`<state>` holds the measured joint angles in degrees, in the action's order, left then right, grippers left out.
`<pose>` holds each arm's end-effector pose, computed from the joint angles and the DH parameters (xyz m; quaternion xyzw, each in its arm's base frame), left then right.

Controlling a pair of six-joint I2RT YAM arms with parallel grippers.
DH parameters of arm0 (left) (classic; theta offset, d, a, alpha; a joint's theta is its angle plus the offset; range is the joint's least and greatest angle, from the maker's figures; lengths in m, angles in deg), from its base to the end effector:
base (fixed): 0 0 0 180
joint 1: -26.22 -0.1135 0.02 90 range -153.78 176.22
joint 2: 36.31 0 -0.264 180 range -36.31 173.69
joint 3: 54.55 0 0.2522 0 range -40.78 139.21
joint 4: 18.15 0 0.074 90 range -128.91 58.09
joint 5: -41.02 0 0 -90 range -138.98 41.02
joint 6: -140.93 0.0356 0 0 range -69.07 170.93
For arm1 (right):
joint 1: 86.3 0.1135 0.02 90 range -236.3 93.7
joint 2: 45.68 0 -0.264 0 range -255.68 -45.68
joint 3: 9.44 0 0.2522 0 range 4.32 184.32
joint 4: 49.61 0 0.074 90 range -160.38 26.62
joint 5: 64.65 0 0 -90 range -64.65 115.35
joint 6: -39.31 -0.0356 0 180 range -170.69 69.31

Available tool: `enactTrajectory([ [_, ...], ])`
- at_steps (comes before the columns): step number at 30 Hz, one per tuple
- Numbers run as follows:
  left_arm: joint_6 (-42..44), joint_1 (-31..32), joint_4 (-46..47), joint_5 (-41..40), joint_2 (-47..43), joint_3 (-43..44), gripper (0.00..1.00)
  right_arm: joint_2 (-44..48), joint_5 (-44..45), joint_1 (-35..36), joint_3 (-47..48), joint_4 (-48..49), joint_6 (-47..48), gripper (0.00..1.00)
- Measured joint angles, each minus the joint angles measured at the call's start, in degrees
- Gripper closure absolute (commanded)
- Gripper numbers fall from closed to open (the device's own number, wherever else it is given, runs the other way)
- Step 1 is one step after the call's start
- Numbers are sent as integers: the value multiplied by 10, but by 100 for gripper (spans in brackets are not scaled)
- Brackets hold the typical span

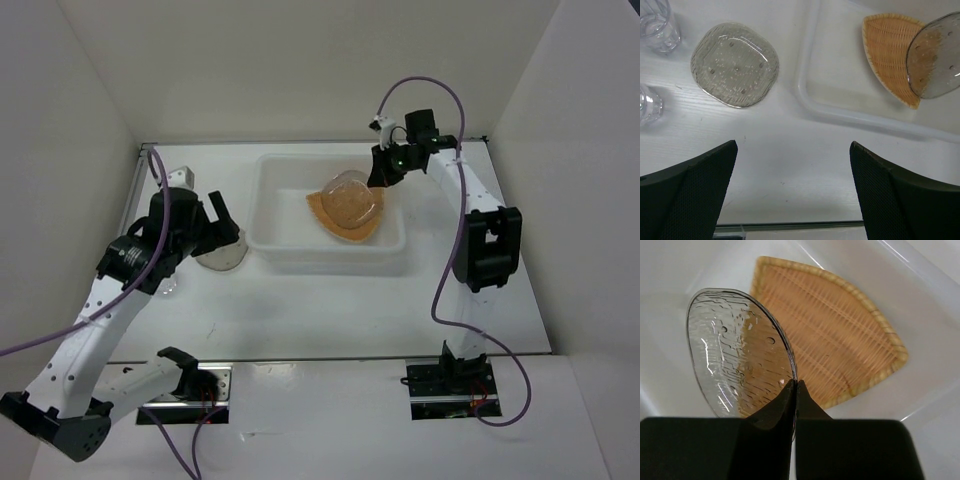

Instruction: Place the mixed dishes into the plastic bin

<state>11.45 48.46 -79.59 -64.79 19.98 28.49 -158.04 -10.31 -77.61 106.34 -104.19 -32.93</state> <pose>0.1774 -0.0621 0.3850 -0.1946 0.8579 -0.1312 0.4571 0.4286 0.0865 0.2925 -0.3045 0.8507 0.2628 0.3384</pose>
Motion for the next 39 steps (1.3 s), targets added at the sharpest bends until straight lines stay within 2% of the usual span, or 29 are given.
enactTrajectory([
  [7,-17,-5,-20,0,-78,-26,1,-73,135,32,28,-5,19,100],
  [11,-27,-5,-28,0,-87,-34,1,-101,195,57,46,-3,26,100],
  [12,-27,-5,-30,0,-83,-35,1,-106,204,61,49,-1,27,97],
  [14,-27,-5,-32,0,-76,-37,1,-110,229,69,53,1,23,58],
  [15,-26,-5,-32,0,-70,-37,1,-110,243,72,54,3,25,33],
  [16,-26,-5,-31,0,-63,-38,1,-110,254,74,55,3,22,2],
  [19,-27,-5,-12,0,-58,-54,1,-108,287,78,61,12,19,2],
  [22,-30,-8,35,7,-72,-105,1,-87,312,79,62,12,8,2],
  [25,-45,-24,75,31,-71,-156,1,-18,329,79,35,21,1,2],
  [31,-106,-90,161,78,49,-184,1,264,337,66,-125,61,0,2],
  [34,-150,-126,203,103,89,-217,1,381,341,28,-211,87,-7,2],
  [39,-211,-178,239,140,167,-239,1,491,402,-8,-400,97,-16,2],
])
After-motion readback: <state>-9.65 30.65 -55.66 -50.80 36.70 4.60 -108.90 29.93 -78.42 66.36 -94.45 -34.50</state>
